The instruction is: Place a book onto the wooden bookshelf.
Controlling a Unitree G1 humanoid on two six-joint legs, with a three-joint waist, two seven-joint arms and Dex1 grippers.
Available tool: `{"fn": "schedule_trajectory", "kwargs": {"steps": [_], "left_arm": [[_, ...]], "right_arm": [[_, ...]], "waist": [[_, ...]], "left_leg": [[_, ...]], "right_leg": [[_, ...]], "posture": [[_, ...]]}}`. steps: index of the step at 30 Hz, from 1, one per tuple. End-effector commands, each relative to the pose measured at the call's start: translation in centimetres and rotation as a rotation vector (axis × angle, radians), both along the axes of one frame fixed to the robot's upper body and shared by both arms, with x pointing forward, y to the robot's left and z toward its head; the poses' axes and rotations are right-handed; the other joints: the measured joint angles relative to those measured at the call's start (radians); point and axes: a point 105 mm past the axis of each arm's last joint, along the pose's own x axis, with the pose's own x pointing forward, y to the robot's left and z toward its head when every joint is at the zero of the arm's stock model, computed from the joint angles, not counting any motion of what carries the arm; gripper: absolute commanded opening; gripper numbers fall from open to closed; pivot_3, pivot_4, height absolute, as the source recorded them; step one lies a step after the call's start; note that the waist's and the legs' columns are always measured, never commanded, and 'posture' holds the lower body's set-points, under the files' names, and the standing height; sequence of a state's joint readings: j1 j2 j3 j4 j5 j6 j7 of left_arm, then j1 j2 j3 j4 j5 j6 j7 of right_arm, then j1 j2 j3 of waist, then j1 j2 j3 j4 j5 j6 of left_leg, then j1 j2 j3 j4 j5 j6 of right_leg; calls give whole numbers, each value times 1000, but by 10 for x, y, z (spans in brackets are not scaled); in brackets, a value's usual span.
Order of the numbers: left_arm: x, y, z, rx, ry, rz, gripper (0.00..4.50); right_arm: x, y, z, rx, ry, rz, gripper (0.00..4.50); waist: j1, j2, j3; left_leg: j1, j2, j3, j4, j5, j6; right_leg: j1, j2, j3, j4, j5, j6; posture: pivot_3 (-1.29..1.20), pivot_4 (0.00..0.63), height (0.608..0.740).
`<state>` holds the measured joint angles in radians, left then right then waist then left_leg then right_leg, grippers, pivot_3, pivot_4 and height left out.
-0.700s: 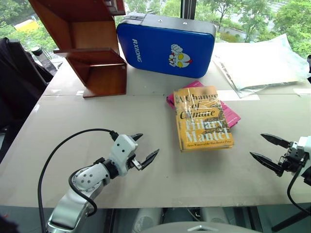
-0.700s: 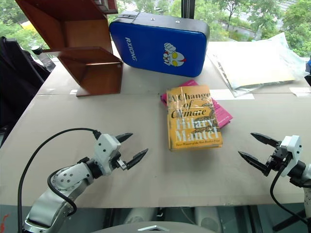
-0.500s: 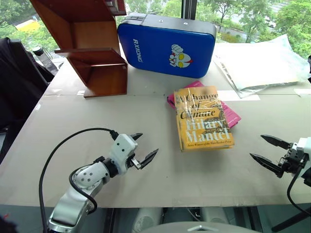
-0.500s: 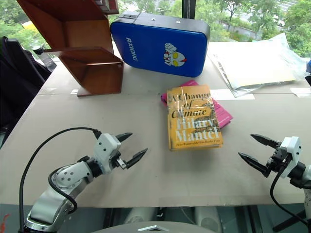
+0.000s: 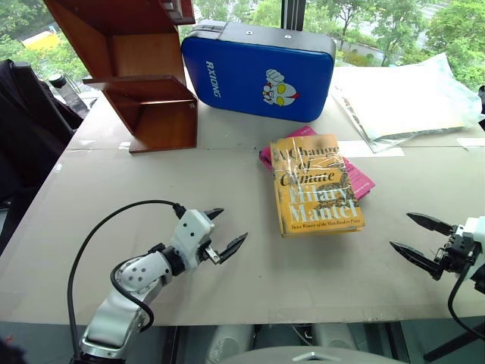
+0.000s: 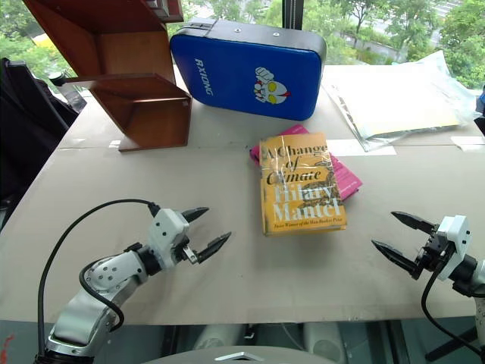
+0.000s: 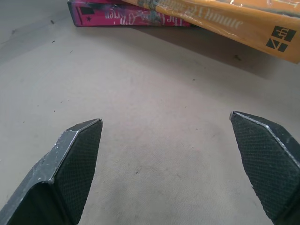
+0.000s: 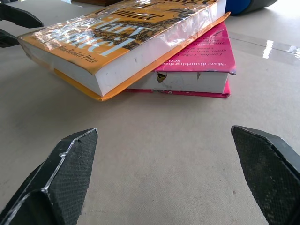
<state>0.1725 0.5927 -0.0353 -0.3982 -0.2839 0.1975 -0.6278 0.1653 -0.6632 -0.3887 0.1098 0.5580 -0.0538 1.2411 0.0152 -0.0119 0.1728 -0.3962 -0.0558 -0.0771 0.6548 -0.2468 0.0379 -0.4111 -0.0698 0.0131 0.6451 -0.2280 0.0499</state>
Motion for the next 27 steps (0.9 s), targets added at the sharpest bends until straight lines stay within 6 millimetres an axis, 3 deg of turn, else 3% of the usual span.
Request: {"fn": "schedule_trajectory", "kwargs": {"steps": [1,6,10,13,17,21,27], "left_arm": [[4,-4,11,-22,-41,-32,4482],[17,-15,21,-228,61,-36,4482],[47,-26,44,-499,155,11,4482],[57,-35,46,-619,324,-5,4482],[58,-47,30,-673,696,-54,4482],[63,-58,38,-727,799,-98,4482],[63,-93,38,-815,1016,-225,4482]], "right_arm": [[-1,-1,19,-20,-70,7,4500],[-7,10,40,67,-84,57,4500],[-14,26,67,147,-102,126,4500],[-16,34,81,166,-124,147,4500],[-22,37,84,109,-123,164,4500],[-29,36,80,51,-107,159,4500],[-34,37,85,36,-100,131,4500]], "waist": [[0,0,0],[1,0,0],[4,1,0],[-1,1,-1],[-2,1,-1],[-1,-1,0],[1,-1,0]], "left_leg": [[0,0,0,0,0,0],[0,0,0,0,0,0],[0,0,-1,1,0,0],[0,0,-2,3,0,0],[1,0,-1,3,0,0],[0,-1,-1,5,0,0],[-1,-1,-1,11,0,0]], "right_leg": [[0,0,0,0,0,0],[0,0,0,0,2,4],[0,0,-2,1,2,4],[1,2,-3,3,3,4],[0,5,-4,5,2,5],[0,7,-5,6,2,5],[1,5,-3,10,2,5]], "posture": [[0,150,740],[0,150,740],[0,150,740],[0,150,740],[0,150,740],[0,150,740],[0,150,740]]}}
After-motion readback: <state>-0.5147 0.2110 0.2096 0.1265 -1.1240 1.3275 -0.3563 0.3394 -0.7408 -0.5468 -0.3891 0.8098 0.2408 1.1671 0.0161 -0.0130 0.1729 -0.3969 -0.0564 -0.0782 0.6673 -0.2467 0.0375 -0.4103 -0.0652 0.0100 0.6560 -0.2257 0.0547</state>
